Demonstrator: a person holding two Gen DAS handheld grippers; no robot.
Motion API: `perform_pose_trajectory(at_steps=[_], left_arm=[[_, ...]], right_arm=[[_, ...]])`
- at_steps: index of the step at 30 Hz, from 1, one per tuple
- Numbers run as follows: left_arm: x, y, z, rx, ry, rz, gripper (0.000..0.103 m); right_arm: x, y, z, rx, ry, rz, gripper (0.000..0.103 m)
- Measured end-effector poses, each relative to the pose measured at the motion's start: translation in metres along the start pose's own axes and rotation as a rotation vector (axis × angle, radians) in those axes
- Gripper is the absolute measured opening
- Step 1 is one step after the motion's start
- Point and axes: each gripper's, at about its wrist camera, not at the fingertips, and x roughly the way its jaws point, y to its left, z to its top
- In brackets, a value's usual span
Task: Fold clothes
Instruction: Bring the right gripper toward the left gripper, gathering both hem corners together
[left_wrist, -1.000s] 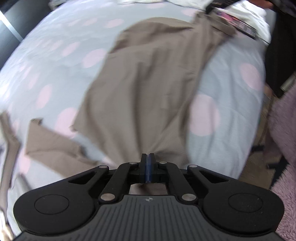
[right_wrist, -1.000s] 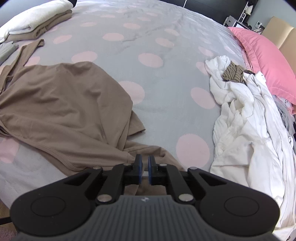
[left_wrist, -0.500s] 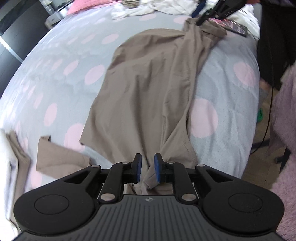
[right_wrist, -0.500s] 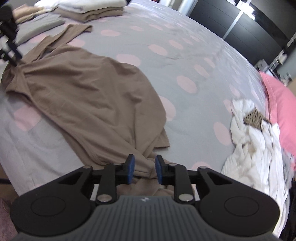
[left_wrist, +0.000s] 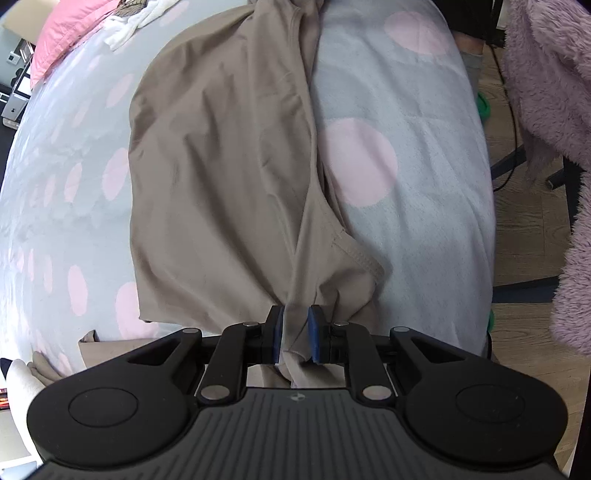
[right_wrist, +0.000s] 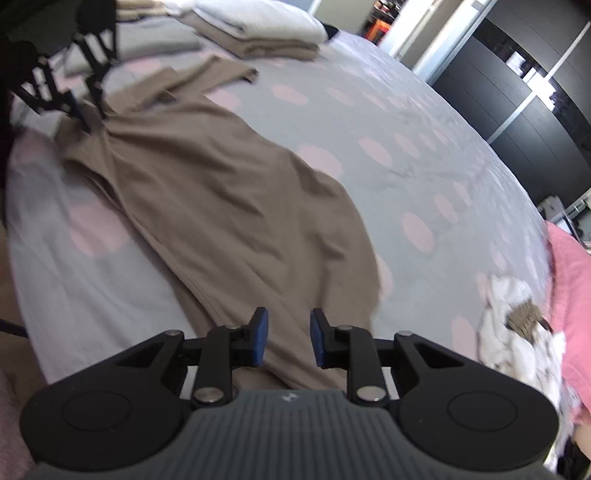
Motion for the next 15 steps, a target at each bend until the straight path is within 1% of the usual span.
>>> perform_pose_trajectory(at_steps=[3,7,15], left_arm=[[-0.003,0.0,-0.001,-0.007,-0.007,0.0,0.013],[-0.007,-0.002,0.0,-0.029,-0.042,0.009,0.013],[-0.013,0.001,-0.006,-0.138,-0.15,0.004,0.013]], right_arm=[[0.001,0.028,0.017,-0.064,-0.038,0.055,0.026],[0.007,0.063,0.038,-0.14,-0.068,0.124,0.026],[0.029,0.115,0.076,-0.202,-0.126,0.246,0.025]])
